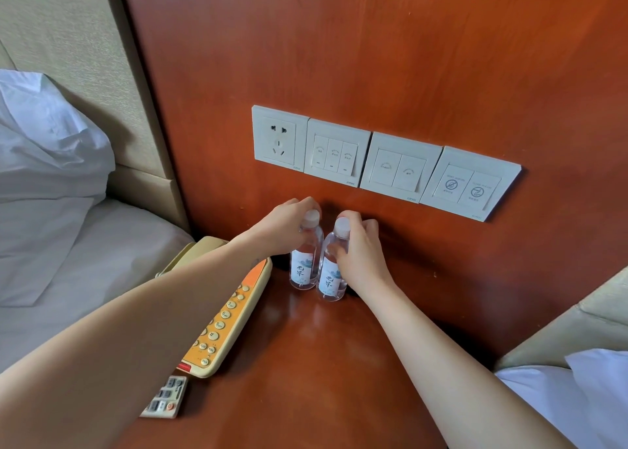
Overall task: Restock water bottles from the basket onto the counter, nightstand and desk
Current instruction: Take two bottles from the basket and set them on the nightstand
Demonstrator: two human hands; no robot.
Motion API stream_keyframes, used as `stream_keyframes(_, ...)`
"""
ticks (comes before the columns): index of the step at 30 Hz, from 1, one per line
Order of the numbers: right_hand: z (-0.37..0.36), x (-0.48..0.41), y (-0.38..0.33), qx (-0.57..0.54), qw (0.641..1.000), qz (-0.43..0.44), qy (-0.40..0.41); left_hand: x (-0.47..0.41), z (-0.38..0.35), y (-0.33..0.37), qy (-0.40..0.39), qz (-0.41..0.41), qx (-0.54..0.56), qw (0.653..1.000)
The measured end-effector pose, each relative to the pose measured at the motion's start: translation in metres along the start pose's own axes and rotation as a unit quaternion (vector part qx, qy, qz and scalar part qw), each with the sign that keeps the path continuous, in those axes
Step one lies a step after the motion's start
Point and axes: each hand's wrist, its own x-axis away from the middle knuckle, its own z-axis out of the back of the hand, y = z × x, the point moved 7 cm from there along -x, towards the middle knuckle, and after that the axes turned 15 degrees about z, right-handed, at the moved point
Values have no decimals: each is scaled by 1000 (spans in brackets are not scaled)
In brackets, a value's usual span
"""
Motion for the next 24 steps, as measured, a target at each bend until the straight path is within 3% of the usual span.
stream_keyframes(3, 0, 1, -3, 40, 999, 13, 4, -2, 0, 1, -4, 3, -4, 1000)
stream_keyframes(7, 10, 9, -6, 188, 981, 48, 29, -2, -2, 2, -11, 7, -4, 1000)
stream_keyframes(24, 14, 0, -16, 190, 981, 39, 9, -1, -5, -2, -2, 0, 18, 1000)
